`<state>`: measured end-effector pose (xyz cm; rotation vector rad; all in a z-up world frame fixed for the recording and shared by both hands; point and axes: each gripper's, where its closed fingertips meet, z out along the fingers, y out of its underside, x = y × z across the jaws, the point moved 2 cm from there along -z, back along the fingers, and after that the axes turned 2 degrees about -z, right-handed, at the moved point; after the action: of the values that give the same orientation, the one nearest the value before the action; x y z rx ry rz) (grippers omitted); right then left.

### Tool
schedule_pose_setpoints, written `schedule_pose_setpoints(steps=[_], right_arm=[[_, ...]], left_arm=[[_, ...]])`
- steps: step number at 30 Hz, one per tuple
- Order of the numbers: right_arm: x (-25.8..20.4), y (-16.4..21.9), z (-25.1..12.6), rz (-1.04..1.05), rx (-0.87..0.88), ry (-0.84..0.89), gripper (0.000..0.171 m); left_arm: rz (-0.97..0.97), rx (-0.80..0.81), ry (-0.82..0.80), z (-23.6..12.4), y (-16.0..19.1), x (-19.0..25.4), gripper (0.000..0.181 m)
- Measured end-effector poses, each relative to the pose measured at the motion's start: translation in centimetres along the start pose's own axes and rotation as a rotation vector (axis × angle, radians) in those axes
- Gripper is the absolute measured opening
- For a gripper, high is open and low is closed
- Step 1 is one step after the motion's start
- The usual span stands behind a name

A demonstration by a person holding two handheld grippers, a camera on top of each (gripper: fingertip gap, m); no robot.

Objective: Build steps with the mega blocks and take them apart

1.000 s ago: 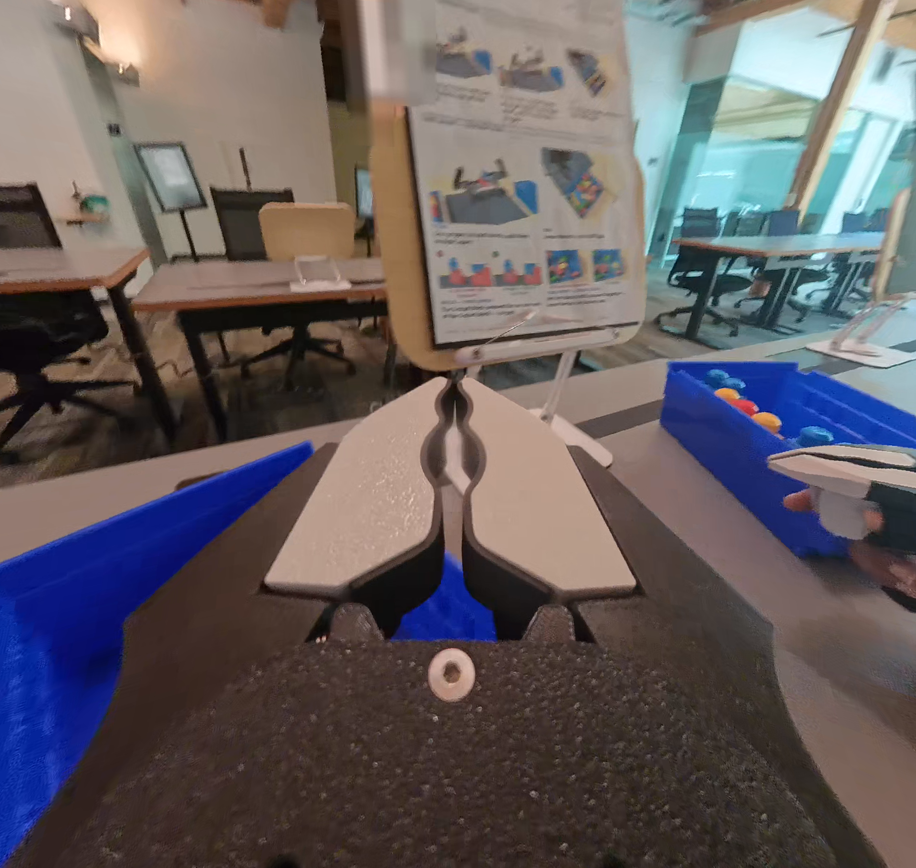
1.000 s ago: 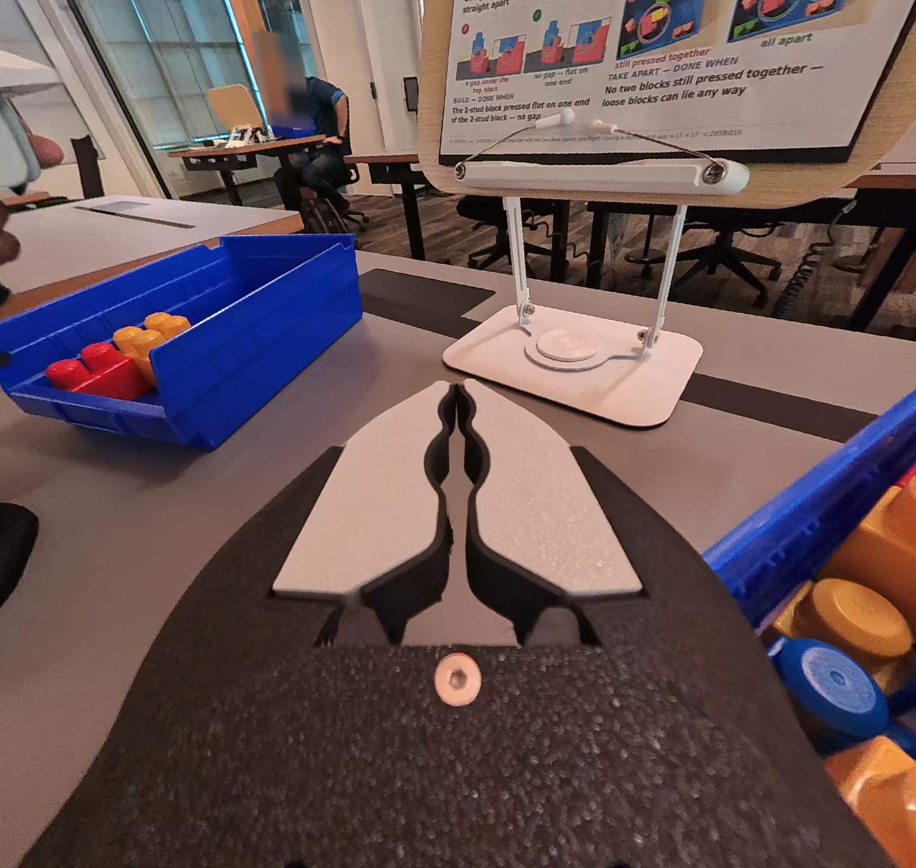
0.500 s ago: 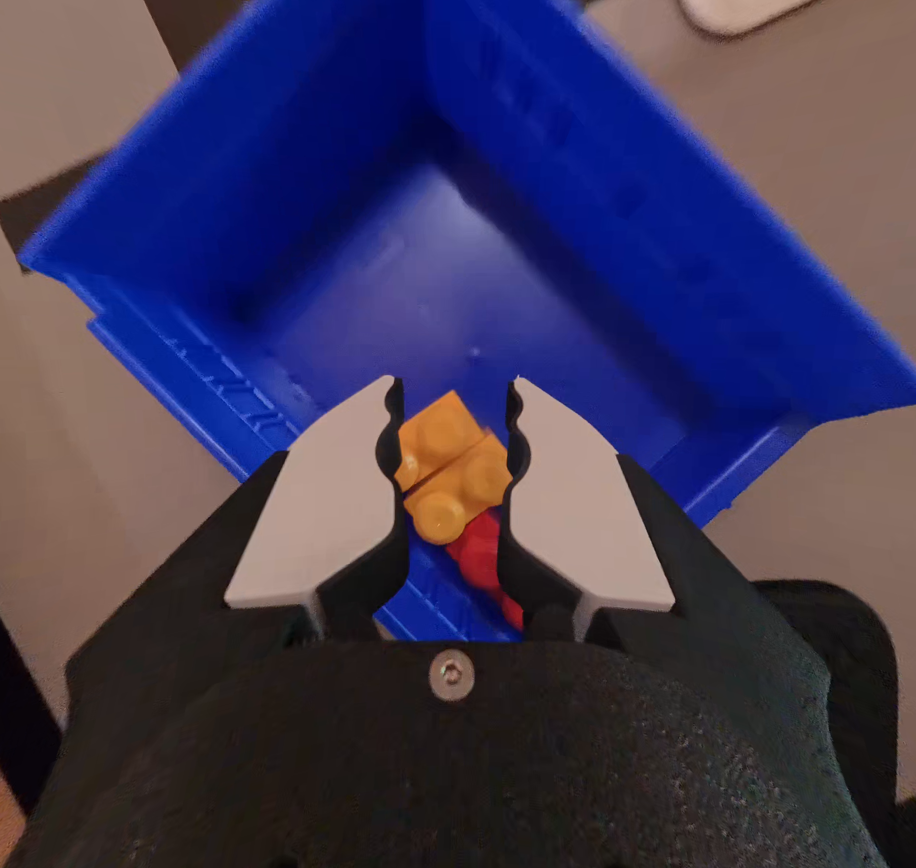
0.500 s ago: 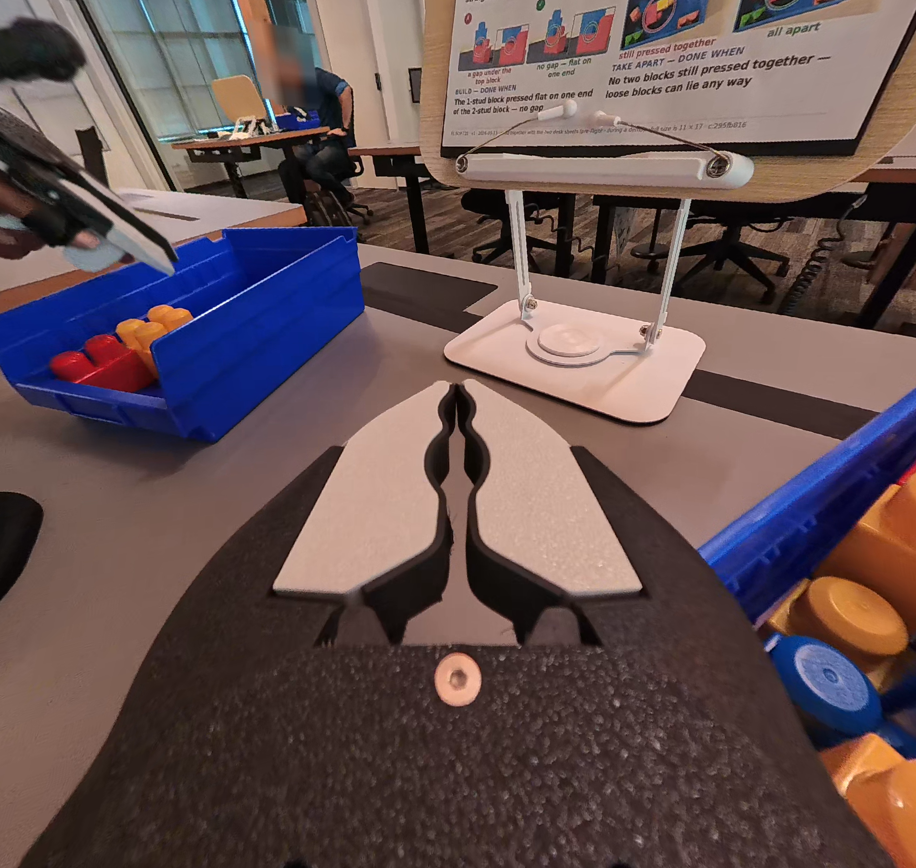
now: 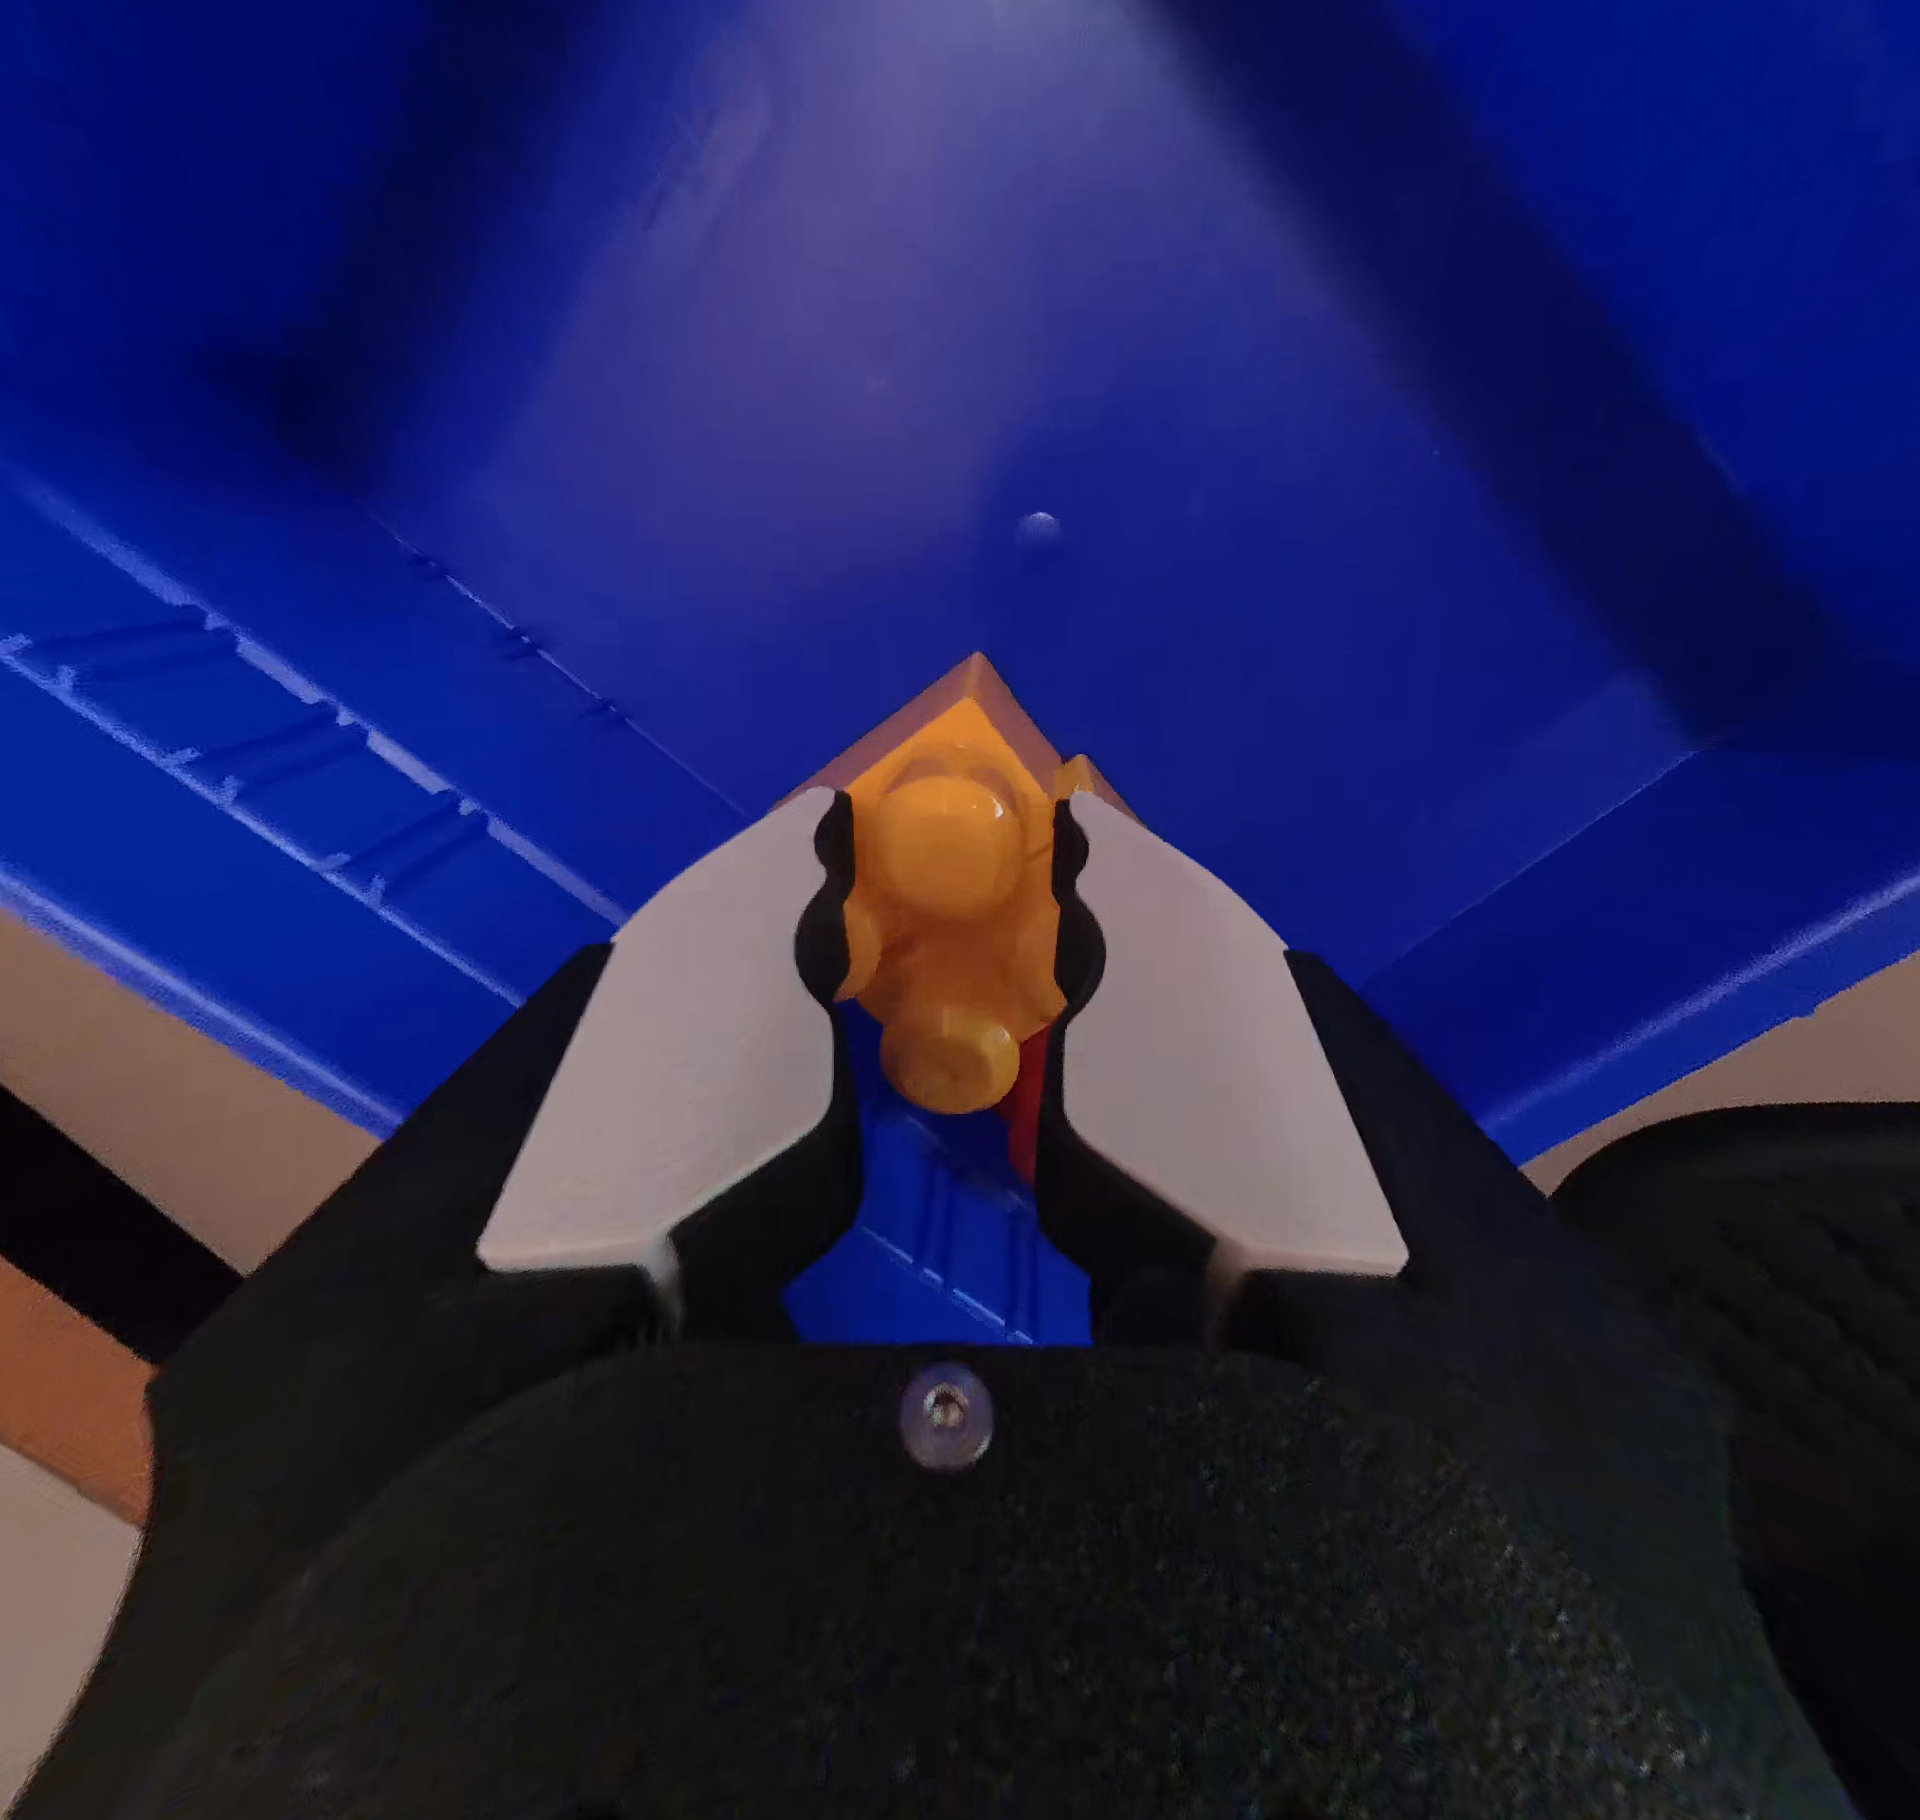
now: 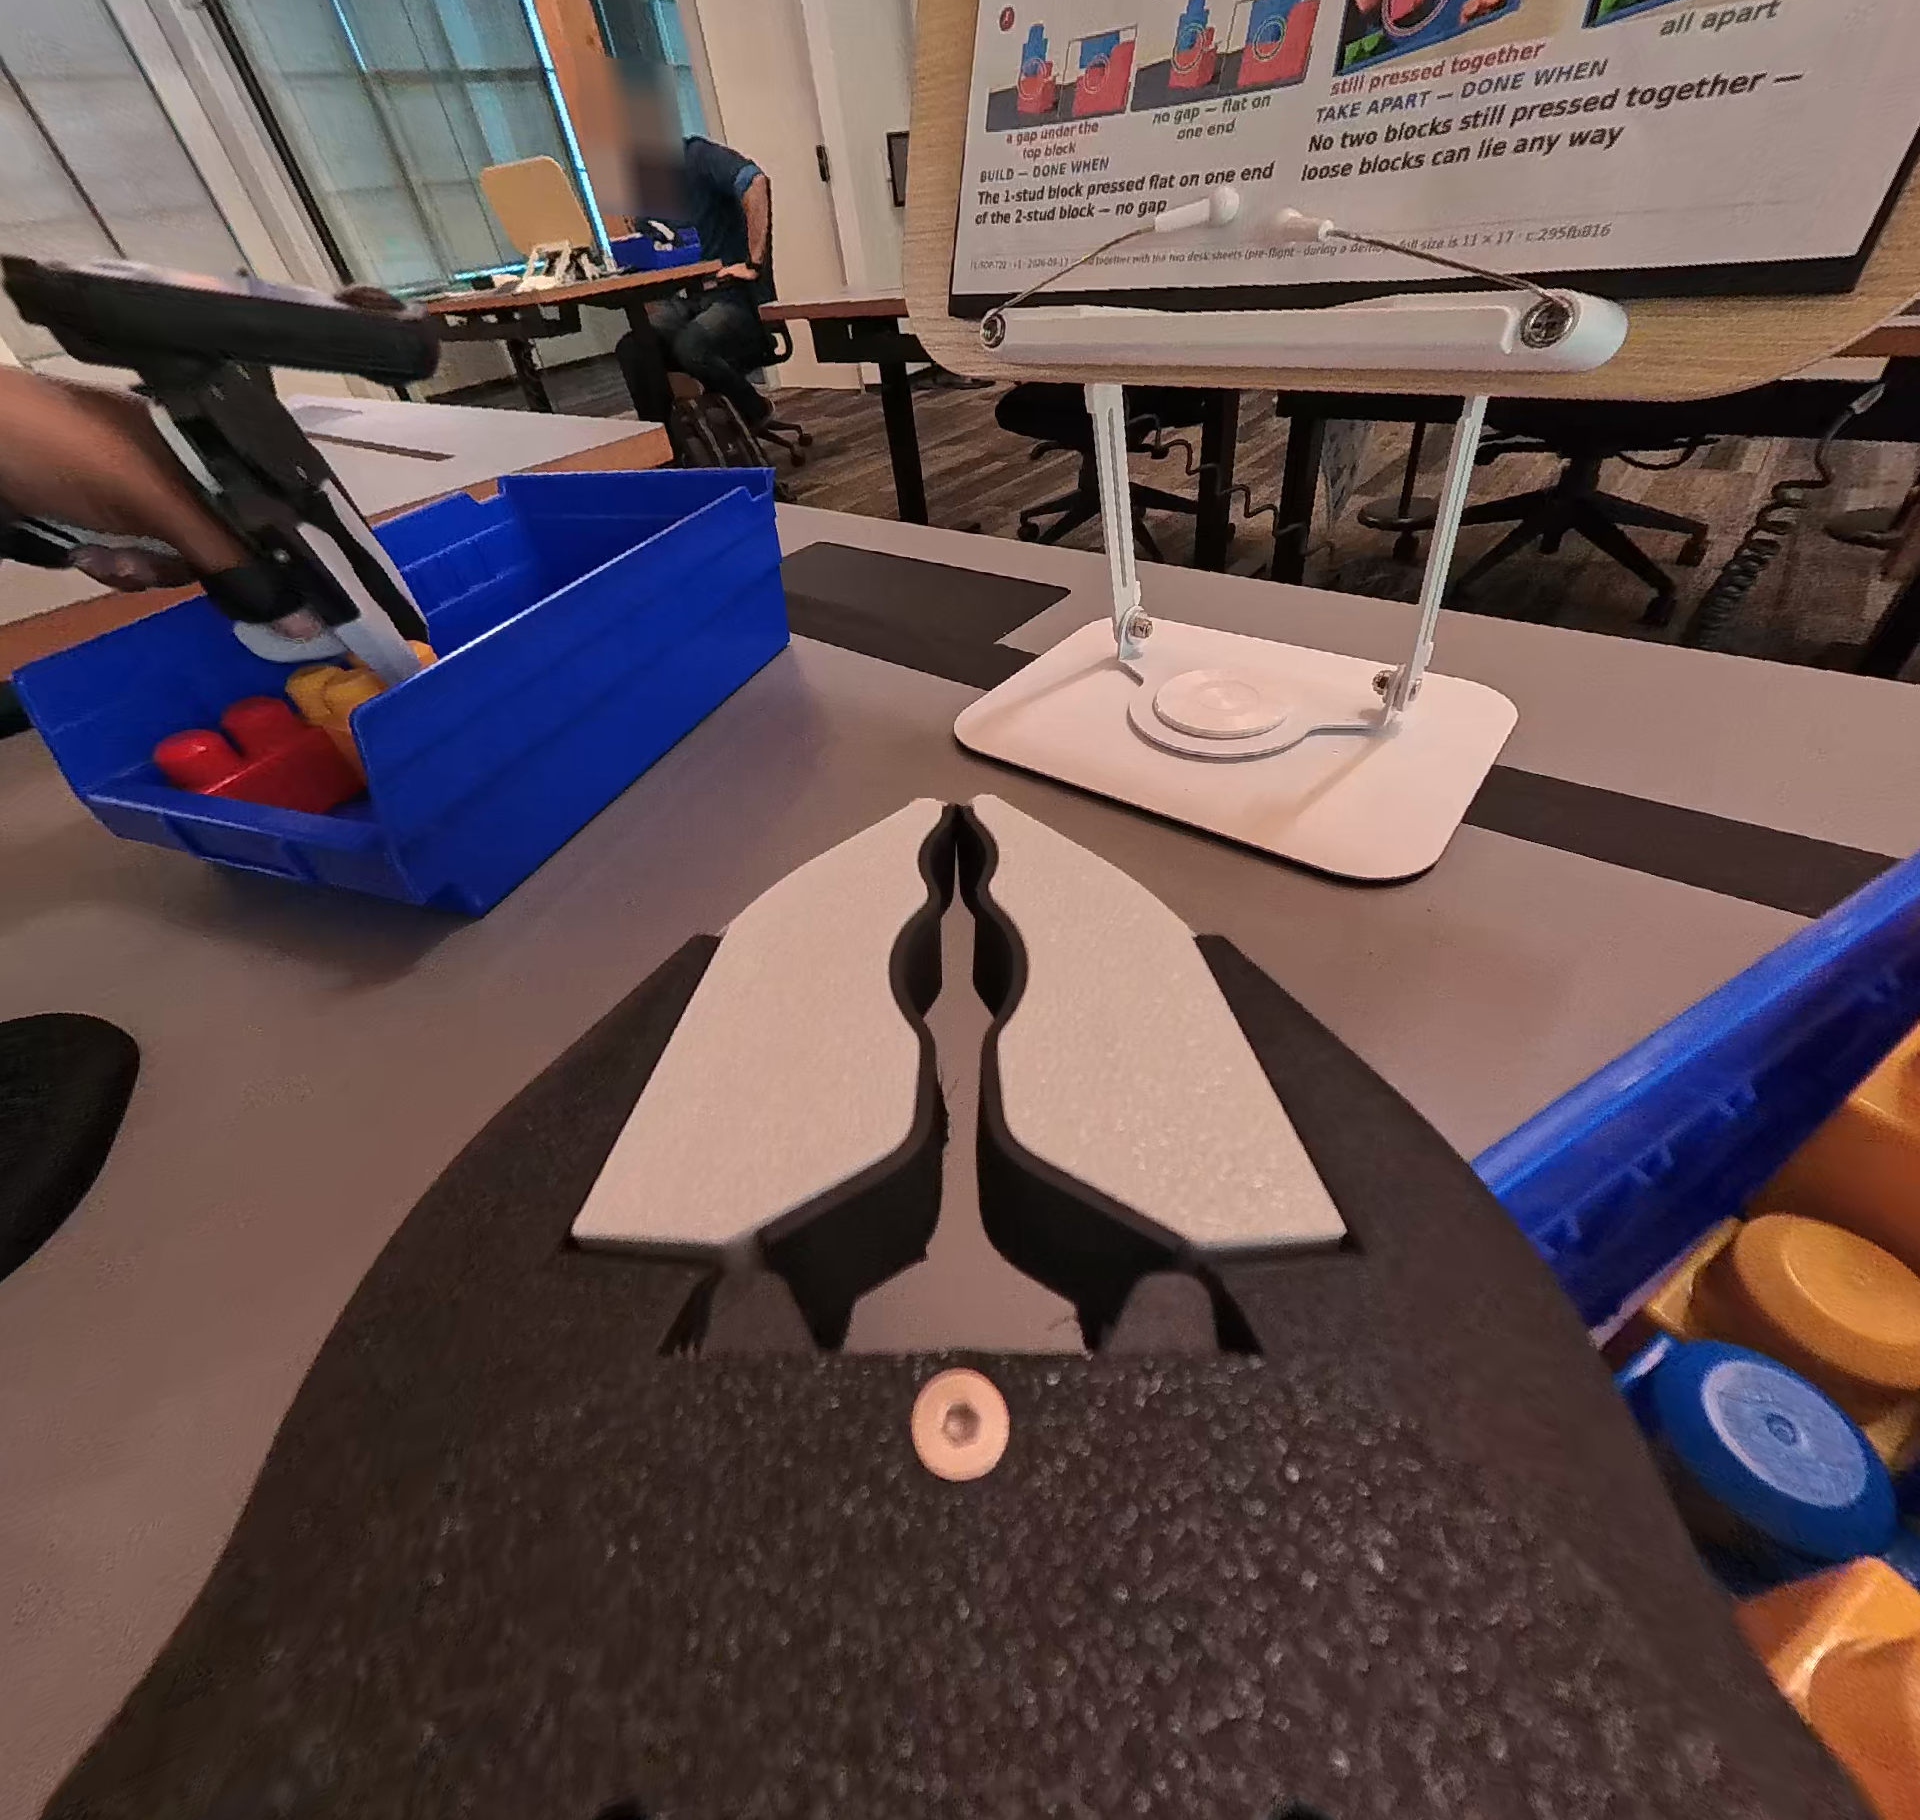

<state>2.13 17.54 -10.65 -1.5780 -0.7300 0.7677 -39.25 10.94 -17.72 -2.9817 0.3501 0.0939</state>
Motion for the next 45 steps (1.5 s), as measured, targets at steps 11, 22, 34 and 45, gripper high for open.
schedule_pose_setpoints(steps=[11, 22, 34, 45], right_arm=[[-0.1, 0.0, 0.0, -0.002, -0.001, -0.008, 0.0], [-2.1, -0.7, -0.2, -0.14, 0.018, -0.043, 0.003], [-7.8, -1.1, -0.7, -0.571, -0.048, -0.156, 0.041], [-10.1, 2.8, 0.2, -0.814, -0.205, -0.172, 0.035]], left_arm=[[0.067, 0.151, -0.081, -2.5, -2.1, -0.2, 0.03], [0.313, 0.678, 0.021, -13.1, -7.0, 11.3, 0.029], [0.545, 0.792, 0.268, -11.7, -6.7, 27.3, 0.029], [0.561, 0.696, 0.338, -8.7, -6.2, 32.0, 0.029]])
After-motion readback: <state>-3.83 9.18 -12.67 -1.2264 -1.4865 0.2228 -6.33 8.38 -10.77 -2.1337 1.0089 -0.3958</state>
